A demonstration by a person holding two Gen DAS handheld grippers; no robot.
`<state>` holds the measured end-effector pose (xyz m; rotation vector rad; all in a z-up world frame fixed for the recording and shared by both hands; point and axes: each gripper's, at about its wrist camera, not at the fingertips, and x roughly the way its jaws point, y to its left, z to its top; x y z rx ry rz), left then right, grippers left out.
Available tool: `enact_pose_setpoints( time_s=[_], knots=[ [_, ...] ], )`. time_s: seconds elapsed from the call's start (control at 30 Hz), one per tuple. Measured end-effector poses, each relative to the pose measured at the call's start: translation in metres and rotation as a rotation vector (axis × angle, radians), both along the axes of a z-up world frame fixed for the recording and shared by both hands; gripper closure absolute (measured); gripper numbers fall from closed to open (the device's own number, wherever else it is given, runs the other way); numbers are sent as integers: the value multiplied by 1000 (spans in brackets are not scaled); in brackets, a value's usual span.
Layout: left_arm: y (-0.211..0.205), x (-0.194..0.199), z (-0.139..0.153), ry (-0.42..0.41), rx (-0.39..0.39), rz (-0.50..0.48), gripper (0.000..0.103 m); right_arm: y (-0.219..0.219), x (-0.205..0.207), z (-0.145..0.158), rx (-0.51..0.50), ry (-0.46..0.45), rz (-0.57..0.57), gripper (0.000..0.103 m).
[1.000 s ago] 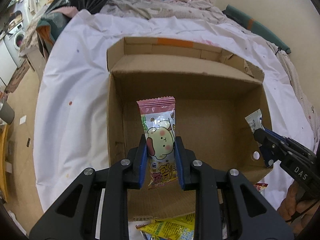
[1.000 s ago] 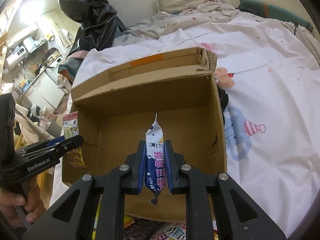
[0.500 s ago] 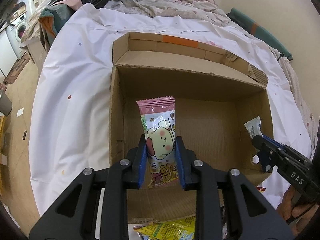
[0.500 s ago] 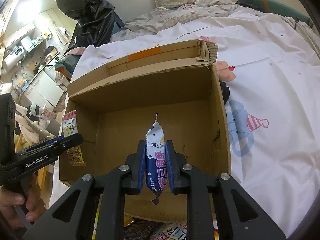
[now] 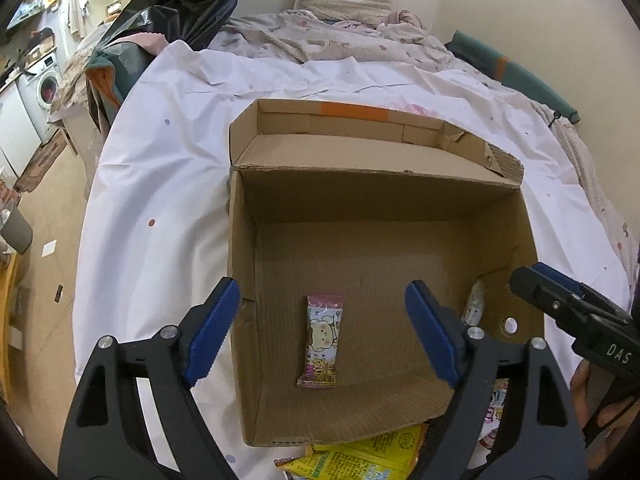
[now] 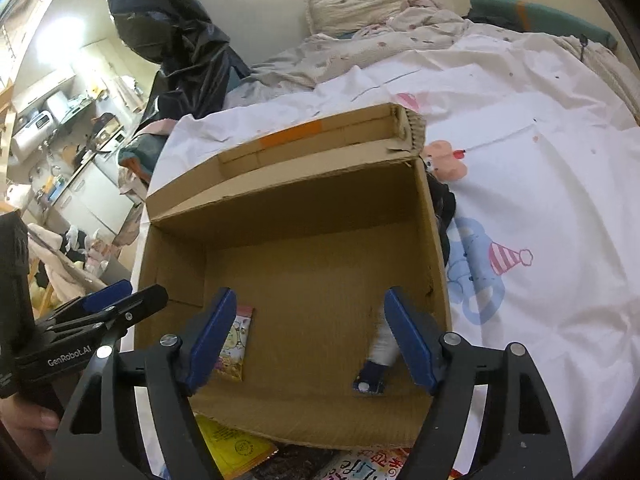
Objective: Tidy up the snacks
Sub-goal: 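Withdraw both grippers from the box back toward the snack pile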
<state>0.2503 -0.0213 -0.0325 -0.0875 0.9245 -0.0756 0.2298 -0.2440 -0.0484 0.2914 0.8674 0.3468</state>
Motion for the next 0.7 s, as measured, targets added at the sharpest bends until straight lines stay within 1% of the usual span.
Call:
enact_pose_setpoints(
  time_s=[0.13, 0.3, 0.47, 0.6, 0.7],
  knots=[
    [2, -5, 6, -28, -7, 11, 20, 0, 2, 0, 5, 18, -2, 24],
    [8, -16, 15, -51, -16, 41, 20, -1, -4, 8, 10, 4, -2, 24],
    [19, -28, 22, -41, -16, 62, 20, -11, -18, 12, 33, 19, -20, 24],
    [25, -40, 29, -51, 4, 66, 20, -15, -32, 18, 22, 18, -20, 24],
    [29, -50, 31, -42, 0, 71, 20, -19, -43, 19, 16, 21, -24, 24]
  ],
)
